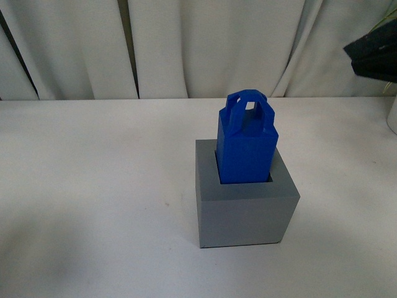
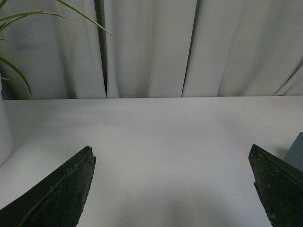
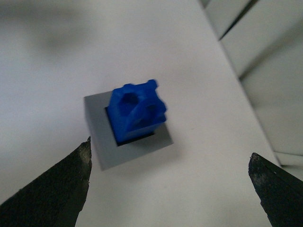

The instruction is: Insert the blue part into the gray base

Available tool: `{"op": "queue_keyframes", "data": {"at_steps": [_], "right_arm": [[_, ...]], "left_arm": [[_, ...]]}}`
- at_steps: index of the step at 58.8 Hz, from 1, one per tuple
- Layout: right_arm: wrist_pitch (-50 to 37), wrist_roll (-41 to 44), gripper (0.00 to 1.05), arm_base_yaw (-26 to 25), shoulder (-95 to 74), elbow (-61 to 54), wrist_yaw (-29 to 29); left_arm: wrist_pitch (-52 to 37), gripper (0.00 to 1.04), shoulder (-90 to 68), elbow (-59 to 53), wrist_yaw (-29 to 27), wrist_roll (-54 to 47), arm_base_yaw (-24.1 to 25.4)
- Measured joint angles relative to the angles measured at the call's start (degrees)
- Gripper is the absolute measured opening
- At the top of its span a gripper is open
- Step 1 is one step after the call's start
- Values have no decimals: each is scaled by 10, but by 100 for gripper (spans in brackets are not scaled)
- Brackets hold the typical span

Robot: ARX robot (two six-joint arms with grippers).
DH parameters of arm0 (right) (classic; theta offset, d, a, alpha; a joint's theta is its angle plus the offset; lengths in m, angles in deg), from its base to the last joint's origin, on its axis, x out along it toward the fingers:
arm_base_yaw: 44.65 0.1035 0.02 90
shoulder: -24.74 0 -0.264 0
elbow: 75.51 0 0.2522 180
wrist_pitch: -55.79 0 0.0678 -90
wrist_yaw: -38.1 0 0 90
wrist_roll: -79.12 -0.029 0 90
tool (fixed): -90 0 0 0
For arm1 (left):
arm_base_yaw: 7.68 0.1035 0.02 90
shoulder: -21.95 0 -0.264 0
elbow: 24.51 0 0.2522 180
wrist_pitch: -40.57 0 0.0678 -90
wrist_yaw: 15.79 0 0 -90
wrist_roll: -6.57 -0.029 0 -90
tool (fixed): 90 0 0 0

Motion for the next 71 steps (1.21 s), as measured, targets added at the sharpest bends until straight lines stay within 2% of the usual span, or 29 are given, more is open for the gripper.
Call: {"op": "queue_keyframes", "data": {"at_steps": [5,17,20,21,26,30,36,42,47,49,55,59,71], "right_arm": [[-100,-70,97,-4,16,-48,6],[-117,-116,97,-4,16,-57,7],[-200,-172,91,14,25,-89,115],[-247,-201,88,22,30,-109,178],[-397,-323,73,28,52,-187,357],[-453,-389,63,19,75,-230,430],[-478,-441,45,3,113,-281,436],[-483,-457,29,-6,138,-318,423],[-484,-466,6,-19,177,-360,409],[-484,-466,1,-21,187,-369,404],[-481,-468,2,-33,217,-393,395],[-473,-469,2,-61,239,-409,359],[-444,-470,2,-75,299,-441,354]], "left_arm": [[0,99,0,0,0,0,0],[0,99,0,0,0,0,0],[0,99,0,0,0,0,0],[0,99,0,0,0,0,0],[0,99,0,0,0,0,0],[0,99,0,0,-1,0,0],[0,99,0,0,0,0,0],[0,99,0,0,0,0,0],[0,99,0,0,0,0,0],[0,99,0,0,0,0,0],[0,99,0,0,0,0,0],[0,99,0,0,0,0,0],[0,99,0,0,0,0,0]]}}
